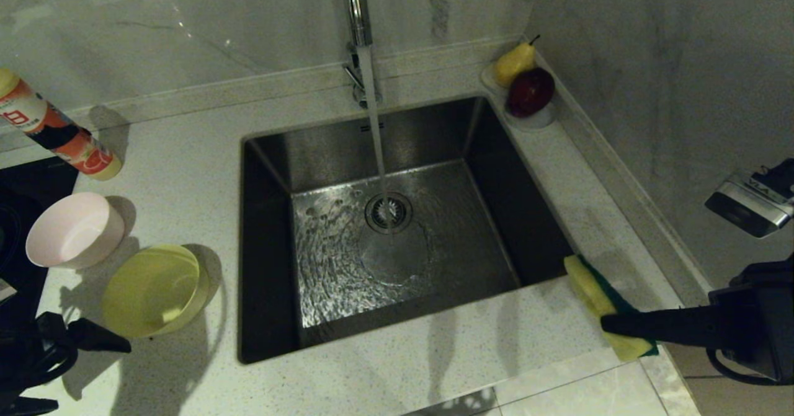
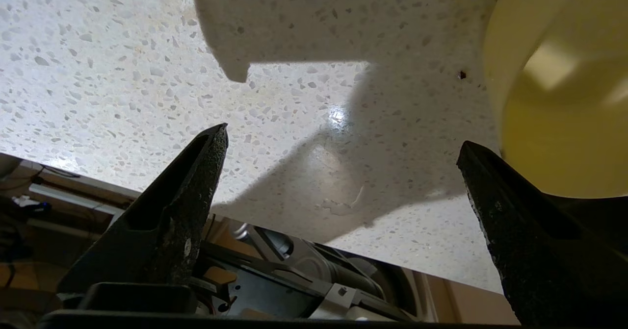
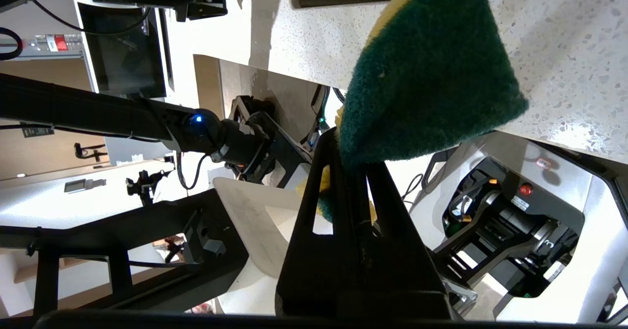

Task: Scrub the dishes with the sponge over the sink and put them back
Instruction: Wash the bowl

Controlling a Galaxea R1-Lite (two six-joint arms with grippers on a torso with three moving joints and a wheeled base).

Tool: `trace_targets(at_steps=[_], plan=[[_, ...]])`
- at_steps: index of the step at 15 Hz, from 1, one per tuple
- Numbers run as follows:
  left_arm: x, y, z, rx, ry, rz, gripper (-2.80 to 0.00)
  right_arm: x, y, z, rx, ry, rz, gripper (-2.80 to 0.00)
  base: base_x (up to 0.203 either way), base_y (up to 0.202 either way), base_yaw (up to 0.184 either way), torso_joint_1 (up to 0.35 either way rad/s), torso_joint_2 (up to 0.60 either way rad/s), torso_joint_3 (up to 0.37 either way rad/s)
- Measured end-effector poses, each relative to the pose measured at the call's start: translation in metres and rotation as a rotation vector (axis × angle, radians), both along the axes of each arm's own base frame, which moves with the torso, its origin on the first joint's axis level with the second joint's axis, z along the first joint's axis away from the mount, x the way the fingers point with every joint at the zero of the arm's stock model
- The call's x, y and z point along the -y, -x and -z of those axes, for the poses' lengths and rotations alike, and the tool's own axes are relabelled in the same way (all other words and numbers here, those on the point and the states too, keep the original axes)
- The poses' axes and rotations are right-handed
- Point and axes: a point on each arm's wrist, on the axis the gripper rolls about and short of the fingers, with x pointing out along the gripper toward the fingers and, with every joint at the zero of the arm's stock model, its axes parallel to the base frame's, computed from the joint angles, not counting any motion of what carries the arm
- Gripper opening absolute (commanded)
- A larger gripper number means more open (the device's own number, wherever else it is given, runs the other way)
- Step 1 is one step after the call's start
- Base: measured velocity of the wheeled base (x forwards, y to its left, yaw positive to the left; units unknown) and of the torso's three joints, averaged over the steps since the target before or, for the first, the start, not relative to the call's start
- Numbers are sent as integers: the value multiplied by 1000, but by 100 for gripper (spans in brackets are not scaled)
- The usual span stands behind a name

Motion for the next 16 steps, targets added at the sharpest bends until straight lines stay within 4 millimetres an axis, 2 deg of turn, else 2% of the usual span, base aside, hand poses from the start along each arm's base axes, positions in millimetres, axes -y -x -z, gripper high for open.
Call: trace_targets(at_steps=[5,16], plan=[[-1,-3,9,12,0,-13,0,0,0,1,-1,1,-1,-280,0,0,0,0,0,0],[-6,-12,11,31,14,-65,0,0,0,2,1,1,-1,-280,0,0,0,0,0,0]])
